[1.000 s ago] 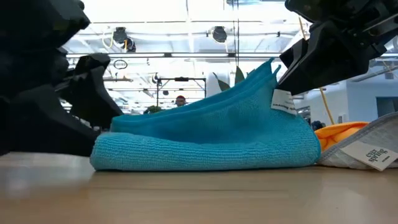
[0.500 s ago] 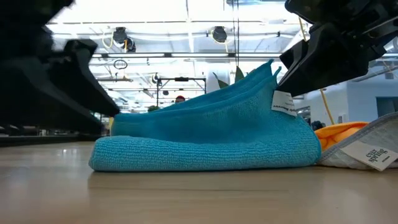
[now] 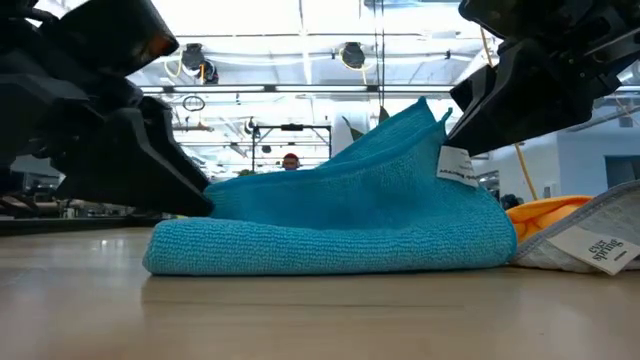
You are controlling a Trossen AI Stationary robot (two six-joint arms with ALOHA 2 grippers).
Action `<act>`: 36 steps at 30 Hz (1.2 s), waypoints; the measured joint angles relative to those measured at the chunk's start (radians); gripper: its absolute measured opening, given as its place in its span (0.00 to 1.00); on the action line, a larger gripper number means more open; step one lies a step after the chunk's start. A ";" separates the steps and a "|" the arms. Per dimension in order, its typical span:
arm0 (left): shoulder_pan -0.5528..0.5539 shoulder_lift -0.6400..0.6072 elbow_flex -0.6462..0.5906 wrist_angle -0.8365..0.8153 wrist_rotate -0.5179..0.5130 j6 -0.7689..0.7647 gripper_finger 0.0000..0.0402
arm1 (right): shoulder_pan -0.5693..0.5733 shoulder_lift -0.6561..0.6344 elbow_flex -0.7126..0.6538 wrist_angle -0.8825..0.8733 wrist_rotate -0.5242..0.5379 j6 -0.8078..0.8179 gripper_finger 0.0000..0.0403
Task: Fold microfiber towels
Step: Fold the blue microfiber cloth
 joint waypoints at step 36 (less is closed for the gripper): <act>0.088 0.000 0.000 0.049 0.202 -0.342 0.42 | 0.000 0.000 -0.095 0.190 -0.001 -0.027 0.00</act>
